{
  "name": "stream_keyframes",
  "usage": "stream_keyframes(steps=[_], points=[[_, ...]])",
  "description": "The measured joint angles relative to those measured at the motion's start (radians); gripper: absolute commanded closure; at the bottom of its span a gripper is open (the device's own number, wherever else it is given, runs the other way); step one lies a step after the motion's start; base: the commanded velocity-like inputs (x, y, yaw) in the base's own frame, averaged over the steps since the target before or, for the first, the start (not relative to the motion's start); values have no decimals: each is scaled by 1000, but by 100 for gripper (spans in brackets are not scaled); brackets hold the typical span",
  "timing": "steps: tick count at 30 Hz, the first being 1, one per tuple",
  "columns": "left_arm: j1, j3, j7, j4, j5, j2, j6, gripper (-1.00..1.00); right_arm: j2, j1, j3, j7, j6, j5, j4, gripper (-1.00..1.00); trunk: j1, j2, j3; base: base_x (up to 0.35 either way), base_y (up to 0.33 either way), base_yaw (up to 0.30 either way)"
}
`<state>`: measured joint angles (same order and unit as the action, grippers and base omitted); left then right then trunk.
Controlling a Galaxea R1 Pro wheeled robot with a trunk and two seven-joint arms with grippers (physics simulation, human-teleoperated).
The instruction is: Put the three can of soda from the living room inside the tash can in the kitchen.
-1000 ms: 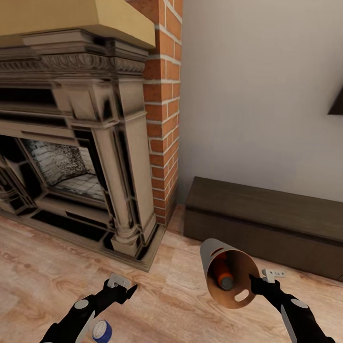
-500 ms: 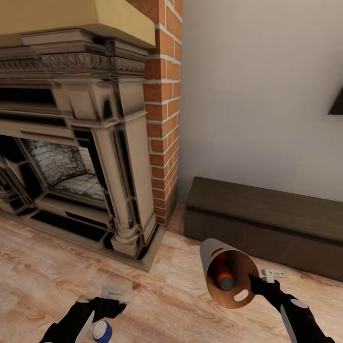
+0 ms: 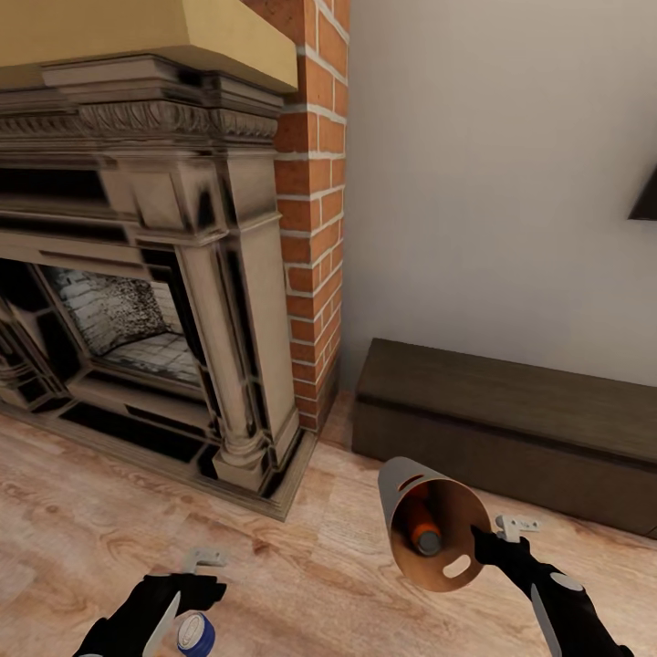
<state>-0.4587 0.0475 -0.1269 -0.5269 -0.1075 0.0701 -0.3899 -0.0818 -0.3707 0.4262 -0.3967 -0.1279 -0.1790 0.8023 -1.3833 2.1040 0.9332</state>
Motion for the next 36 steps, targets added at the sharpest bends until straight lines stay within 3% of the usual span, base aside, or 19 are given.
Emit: stream_keyframes(steps=[24, 31, 36], points=[[-3, 0, 17, 12, -6, 5, -5, -100, 2, -1, -14, -4, 13, 4, 33, 100, 0, 0, 0, 0, 0, 0], [-3, 0, 16, 13, -8, 5, -6, -100, 2, -10, -51, -7, -99, -2, 54, 100, 0, 0, 0, 0, 0, 0], [-3, 0, 15, 13, -9, 5, -3, -100, 2, -12, -60, -6, -233, -1, 159, 100, 0, 0, 0, 0, 0, 0]])
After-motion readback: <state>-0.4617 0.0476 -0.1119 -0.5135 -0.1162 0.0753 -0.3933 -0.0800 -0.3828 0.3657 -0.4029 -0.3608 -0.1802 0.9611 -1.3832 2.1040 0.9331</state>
